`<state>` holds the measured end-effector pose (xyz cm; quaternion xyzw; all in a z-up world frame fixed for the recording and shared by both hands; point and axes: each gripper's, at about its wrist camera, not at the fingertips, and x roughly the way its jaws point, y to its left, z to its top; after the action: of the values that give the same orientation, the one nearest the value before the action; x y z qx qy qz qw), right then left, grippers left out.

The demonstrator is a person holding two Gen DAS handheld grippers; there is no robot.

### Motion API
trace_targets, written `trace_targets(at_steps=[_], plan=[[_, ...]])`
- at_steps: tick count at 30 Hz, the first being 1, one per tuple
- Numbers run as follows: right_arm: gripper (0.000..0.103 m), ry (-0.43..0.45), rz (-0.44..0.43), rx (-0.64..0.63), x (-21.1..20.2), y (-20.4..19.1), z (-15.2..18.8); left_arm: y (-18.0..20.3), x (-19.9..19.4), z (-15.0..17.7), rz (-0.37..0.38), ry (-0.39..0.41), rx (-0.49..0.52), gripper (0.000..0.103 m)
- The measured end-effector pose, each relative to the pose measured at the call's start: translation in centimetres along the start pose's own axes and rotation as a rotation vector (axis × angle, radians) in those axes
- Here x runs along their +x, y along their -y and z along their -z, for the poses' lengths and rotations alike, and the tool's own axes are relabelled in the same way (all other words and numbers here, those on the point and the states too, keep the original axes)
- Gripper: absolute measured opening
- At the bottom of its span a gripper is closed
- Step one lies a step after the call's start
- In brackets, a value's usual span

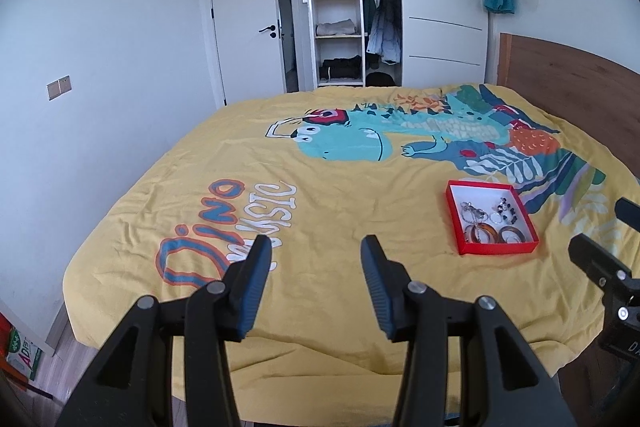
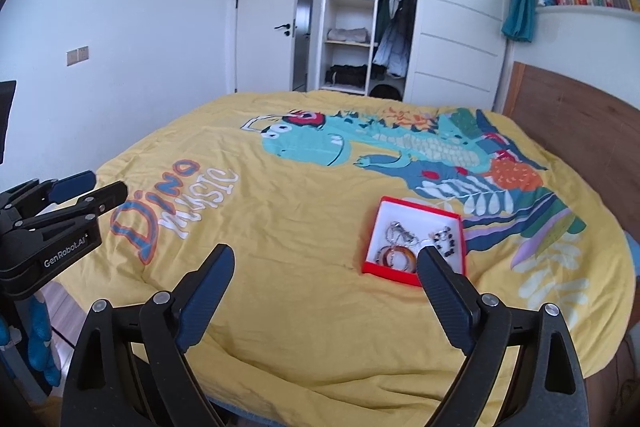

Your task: Organize jewelry

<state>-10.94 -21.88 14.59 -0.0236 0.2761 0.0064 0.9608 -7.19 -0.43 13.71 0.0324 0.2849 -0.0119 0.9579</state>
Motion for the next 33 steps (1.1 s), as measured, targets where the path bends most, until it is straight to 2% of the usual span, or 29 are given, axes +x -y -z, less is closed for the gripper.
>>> trace_targets(at_steps=[4,10,13,19,33], plan=[[0.095,0.034,0.024,0.018,-1.0,-0.1,0.0,-0.8,0.6,0.3,-0.004,-0.068,-0.034,0.045],[0.095,0.042,0.001,-0.003,-1.2,-0.6,0.0,-1.0,0.7,0.9,-0.03,-0.038,-0.029,0.044],[0.096,0.04,-0.002,-0.022,-0.8,-1.0,0.3,-0.8,1.4,1.0,-0.023,-0.05,-0.02,0.044],[0.096,0.004,-0.016,-0.032,1.3,-1.0,1.2,-0.3,4.0,1.5,0.006,-0.144,-0.012,0.044],[0.096,-0.083,-0.05,-0.013,6.3,-0.4,2.2,0.8,7.4,1.5,0.029,-0.167,-0.007,0.044]])
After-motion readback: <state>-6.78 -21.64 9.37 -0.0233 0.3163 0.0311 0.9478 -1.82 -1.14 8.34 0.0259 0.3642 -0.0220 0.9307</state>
